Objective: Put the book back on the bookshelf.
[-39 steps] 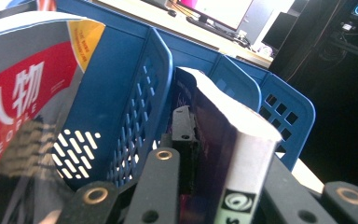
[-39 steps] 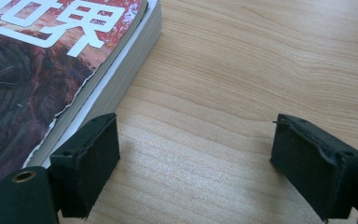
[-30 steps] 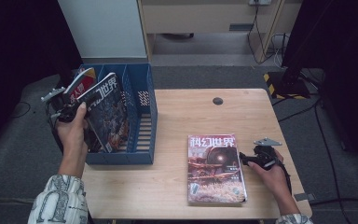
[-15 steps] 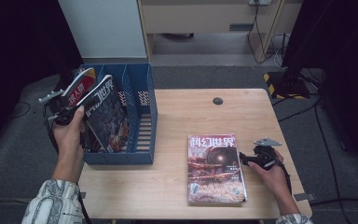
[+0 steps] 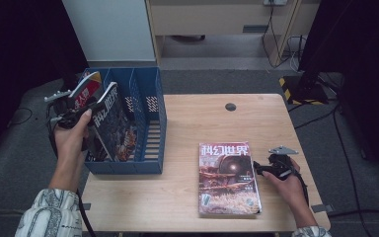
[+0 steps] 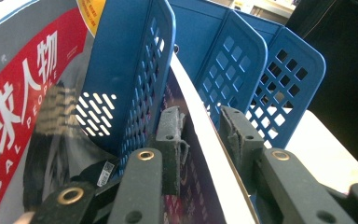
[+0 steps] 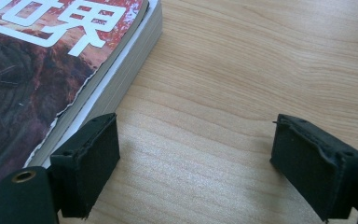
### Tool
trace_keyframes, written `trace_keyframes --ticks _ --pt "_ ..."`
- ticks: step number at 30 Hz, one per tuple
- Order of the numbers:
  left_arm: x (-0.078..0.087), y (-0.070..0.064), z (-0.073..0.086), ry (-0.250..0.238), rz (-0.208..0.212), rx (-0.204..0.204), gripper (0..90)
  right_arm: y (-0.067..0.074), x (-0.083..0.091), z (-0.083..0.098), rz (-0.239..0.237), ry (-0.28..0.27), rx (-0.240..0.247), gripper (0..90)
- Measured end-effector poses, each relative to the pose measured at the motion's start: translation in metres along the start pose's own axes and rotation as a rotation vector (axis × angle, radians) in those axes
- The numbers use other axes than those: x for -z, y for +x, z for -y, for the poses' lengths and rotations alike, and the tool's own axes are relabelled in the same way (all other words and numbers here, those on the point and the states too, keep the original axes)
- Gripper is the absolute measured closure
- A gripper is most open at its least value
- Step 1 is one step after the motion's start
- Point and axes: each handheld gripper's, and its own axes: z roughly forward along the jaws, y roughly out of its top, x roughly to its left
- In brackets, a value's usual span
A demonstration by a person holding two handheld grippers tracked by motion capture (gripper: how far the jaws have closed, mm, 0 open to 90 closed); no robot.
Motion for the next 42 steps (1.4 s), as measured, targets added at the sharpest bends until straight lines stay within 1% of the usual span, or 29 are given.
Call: trace_keyframes --ticks 2,6,10,13,14,15,17,19,21,23,26,28,32,36,38,42 --pt "0.0 0.0 -0.003 -0.008 0.013 0.014 66.8 0.0 0.0 0.0 -0.001 0.0 -0.001 15.3" --pt "-0.003 -0.003 -0.008 0.012 0.011 0.005 63.5 0.0 0.0 0.0 -0.001 0.001 -0.001 15.3" --pt "-0.006 -0.008 -0.011 0.043 -0.023 -0.03 60.3 0.0 0.0 0.0 -0.001 0.001 -0.001 15.3" --pt "-0.009 -0.012 -0.013 0.085 -0.051 -0.066 58.7 0.0 0.0 0.0 -0.001 0.001 -0.001 15.3" --pt "-0.01 -0.012 -0.014 0.095 -0.061 -0.071 58.7 0.0 0.0 0.0 -0.001 0.001 -0.001 15.2" --pt "-0.011 -0.012 -0.014 0.1 -0.069 -0.069 58.9 0.0 0.0 0.0 -0.002 0.001 -0.001 15.3" --pt "-0.013 -0.01 -0.014 0.108 -0.067 -0.059 61.5 0.0 0.0 0.0 -0.002 0.001 -0.001 15.3" --pt "-0.016 -0.008 -0.013 0.124 -0.079 -0.052 63.6 0.0 0.0 0.0 -0.003 0.001 0.0 15.2" --pt "-0.018 -0.006 -0.011 0.136 -0.071 -0.038 67.3 0.0 0.0 0.0 -0.003 0.002 0.0 15.2" --pt "-0.017 -0.004 -0.01 0.132 -0.078 -0.025 72.6 0.0 0.0 0.0 -0.003 0.002 -0.001 15.2" --pt "-0.016 -0.002 -0.01 0.124 -0.087 -0.024 78.9 0.0 0.0 0.0 -0.003 0.002 0.0 15.2" --pt "-0.015 -0.002 -0.01 0.116 -0.09 -0.027 81.5 0.0 0.0 0.0 -0.003 0.002 0.0 15.2" --pt "-0.011 -0.002 -0.01 0.084 -0.083 -0.03 82.1 0.0 0.0 0.0 -0.003 0.001 -0.001 15.2" --pt "-0.008 -0.002 -0.013 0.056 -0.071 -0.018 82.2 0.0 0.0 0.0 -0.003 0.001 -0.001 15.2" --pt "-0.007 -0.003 -0.015 0.042 -0.074 -0.022 82.3 0.0 0.0 0.0 -0.003 0.002 0.0 15.2" --pt "-0.005 -0.005 -0.019 -0.009 -0.076 -0.035 82.2 0.0 0.0 0.0 -0.003 0.002 0.0 15.2"
